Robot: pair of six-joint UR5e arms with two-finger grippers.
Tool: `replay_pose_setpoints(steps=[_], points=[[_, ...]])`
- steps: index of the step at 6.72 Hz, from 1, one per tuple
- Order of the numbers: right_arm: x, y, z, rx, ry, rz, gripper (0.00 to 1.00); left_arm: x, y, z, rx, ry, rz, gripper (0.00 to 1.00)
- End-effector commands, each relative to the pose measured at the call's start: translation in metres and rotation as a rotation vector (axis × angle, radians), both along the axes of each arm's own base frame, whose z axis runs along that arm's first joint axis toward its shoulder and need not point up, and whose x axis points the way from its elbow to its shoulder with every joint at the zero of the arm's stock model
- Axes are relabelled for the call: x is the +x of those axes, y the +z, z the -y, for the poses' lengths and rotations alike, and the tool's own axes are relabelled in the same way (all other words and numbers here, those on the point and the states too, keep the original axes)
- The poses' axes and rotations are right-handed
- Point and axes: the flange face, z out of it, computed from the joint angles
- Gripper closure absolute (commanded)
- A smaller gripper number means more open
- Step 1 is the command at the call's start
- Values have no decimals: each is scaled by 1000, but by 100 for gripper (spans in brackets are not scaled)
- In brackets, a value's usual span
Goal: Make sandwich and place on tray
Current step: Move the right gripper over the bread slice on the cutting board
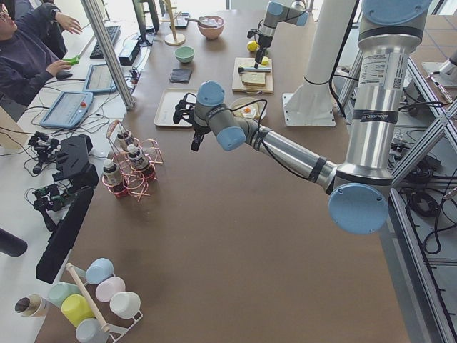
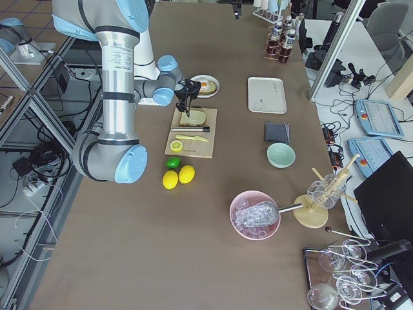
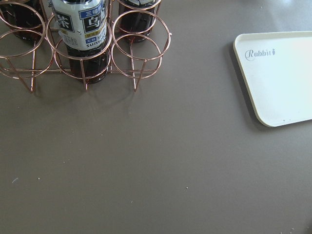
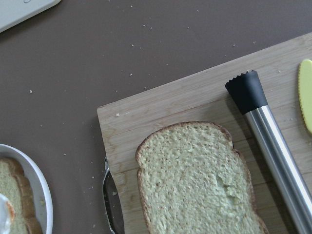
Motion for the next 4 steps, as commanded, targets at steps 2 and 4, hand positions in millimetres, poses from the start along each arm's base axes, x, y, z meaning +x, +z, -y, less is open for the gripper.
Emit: replay_pose_setpoints(steps=[2,4], points=[[-14,27,3,49,-41,-16,20,0,-1,0,6,3,1,1],[-9,38,1,72,-62,-42,23,0,-1,0,8,3,1,1]])
